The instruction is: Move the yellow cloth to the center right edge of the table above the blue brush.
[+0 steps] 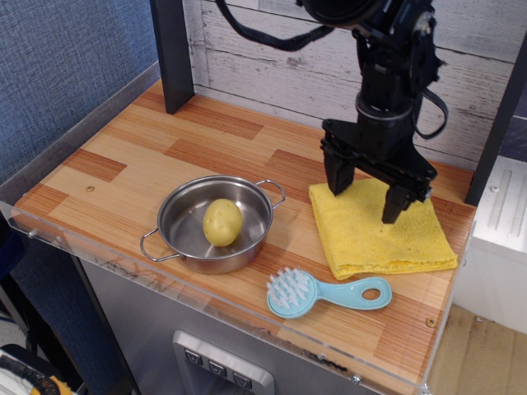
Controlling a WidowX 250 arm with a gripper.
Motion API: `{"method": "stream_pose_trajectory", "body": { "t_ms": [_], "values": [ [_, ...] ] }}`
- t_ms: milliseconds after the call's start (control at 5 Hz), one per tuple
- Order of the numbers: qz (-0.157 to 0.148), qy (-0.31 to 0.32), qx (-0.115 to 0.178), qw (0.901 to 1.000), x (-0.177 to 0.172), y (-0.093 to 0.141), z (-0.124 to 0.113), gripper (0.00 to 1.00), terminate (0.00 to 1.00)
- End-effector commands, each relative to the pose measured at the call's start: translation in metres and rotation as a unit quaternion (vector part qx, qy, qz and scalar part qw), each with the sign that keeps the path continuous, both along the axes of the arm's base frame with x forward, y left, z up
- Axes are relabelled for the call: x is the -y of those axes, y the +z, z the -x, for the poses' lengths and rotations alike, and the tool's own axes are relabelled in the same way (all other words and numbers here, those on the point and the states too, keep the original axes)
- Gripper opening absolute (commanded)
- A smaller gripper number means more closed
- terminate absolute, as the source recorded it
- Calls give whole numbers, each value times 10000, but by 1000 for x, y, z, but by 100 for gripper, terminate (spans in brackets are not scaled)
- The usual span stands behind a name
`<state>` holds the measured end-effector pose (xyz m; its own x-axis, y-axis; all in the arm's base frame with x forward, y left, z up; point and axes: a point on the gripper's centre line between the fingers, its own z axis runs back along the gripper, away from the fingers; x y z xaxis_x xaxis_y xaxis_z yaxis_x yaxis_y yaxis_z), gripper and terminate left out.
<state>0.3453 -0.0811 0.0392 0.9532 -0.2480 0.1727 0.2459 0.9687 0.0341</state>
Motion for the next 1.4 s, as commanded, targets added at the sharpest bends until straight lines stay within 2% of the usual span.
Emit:
{"method": "stream_pose_trajectory", "body": {
  "t_ms": [0,400,600,1000,1200],
  "values": [
    [196,225,797,9964,-11,64,-5,100,0],
    [487,596,1278,9888,-27,122,5,100,0],
    [540,671,1507,9848,-36,140,11,100,0],
    [540,671,1507,9848,-36,140,11,100,0],
    [540,671,1507,9848,-36,140,11,100,100]
  ]
}}
